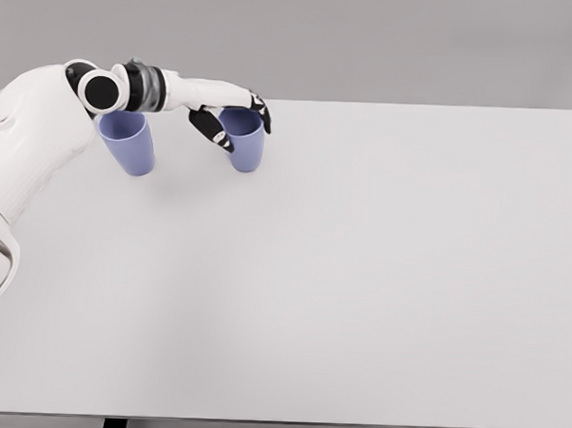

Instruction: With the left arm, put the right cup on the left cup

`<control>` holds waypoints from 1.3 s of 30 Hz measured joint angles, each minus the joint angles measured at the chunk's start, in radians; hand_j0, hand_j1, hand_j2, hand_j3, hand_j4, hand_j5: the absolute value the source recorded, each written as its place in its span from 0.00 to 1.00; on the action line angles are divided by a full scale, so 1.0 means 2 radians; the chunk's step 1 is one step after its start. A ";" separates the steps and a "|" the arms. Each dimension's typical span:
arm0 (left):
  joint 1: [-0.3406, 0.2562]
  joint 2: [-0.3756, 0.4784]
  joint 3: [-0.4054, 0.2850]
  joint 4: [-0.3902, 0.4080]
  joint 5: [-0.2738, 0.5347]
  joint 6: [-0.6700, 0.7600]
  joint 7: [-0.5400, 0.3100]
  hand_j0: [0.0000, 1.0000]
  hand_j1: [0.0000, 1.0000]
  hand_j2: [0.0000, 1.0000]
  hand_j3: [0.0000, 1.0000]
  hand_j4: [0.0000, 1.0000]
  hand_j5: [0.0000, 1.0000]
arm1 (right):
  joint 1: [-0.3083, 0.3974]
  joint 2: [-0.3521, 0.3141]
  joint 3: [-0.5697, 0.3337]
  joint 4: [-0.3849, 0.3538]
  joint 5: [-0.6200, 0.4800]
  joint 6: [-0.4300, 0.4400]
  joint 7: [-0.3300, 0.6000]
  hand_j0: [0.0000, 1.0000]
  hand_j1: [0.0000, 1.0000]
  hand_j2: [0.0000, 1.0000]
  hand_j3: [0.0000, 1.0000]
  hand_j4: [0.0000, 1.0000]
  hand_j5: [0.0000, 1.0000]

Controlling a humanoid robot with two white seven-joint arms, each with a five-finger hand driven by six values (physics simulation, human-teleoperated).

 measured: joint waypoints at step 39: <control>-0.086 0.241 -0.076 -0.253 0.131 -0.002 0.000 0.52 0.52 0.52 0.52 0.52 0.52 | 0.000 0.000 0.000 0.000 0.000 0.000 0.000 1.00 1.00 1.00 1.00 1.00 1.00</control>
